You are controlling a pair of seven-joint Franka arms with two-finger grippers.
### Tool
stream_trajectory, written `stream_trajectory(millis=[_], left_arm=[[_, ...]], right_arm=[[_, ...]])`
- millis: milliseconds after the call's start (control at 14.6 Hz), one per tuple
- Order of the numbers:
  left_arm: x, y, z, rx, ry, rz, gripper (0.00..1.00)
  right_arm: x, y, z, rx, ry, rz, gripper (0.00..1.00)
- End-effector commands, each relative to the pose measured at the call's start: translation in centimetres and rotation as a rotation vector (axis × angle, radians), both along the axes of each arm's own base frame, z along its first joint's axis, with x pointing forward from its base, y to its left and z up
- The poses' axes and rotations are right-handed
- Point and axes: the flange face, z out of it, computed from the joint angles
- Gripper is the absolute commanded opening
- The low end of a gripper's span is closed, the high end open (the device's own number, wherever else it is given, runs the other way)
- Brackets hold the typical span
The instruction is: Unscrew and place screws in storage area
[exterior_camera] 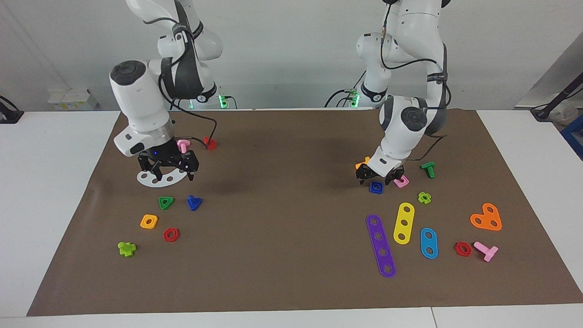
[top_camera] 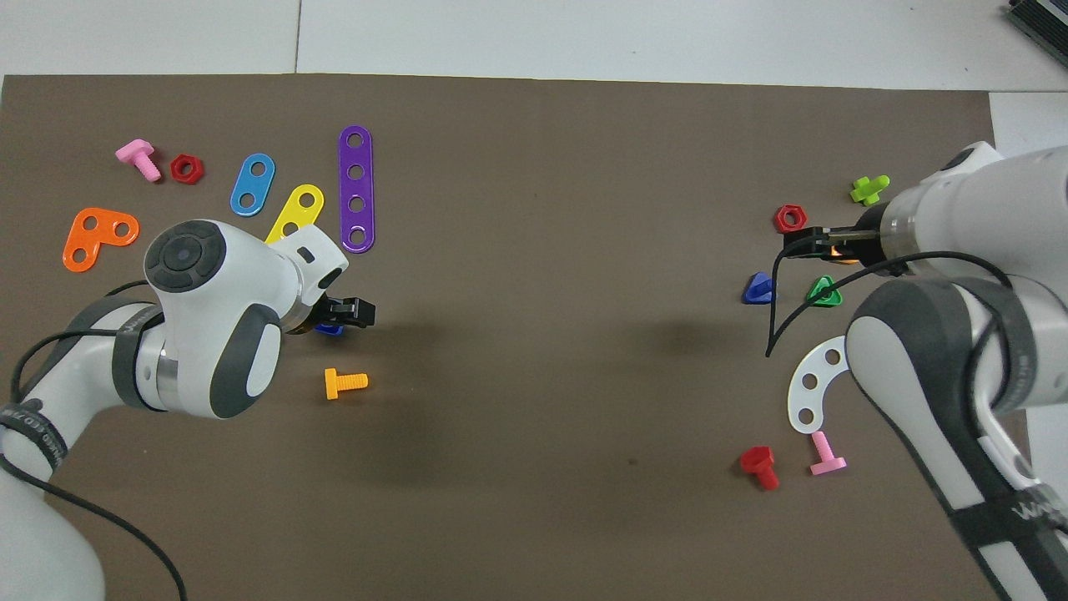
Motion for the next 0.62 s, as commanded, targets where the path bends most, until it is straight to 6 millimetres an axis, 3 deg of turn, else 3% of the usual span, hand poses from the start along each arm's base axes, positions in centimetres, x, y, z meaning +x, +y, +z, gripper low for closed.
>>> stream_trajectory(millis=[0, 137, 343, 480, 549], left_arm=[[0.0, 0.5, 4.7, -0.003, 0.044, 0.003, 1.00], [-0.6, 1.6, 7.2, -0.001, 0.055, 0.015, 1.00], [-2.0, 3.8, 9.7, 0.012, 0.103, 0.040, 1.00], [-2.7, 6.0, 11.9, 0.010, 0.105, 0.076, 1.00], [-3.2, 6.8, 12.9, 0.008, 0.104, 0.089, 1.00]], right_arm=[[-0.1, -2.2, 6.7, 0.028, 0.005, -0.027, 0.99], [-0.3, -2.6, 10.3, 0.028, 0.026, -0.032, 0.99], [-1.4, -2.4, 13.6, 0.018, 0.037, -0.025, 0.99], [-2.3, -2.3, 14.3, 0.016, 0.060, -0.021, 0.99], [-2.8, -2.0, 13.7, 0.016, 0.075, -0.022, 0.99]])
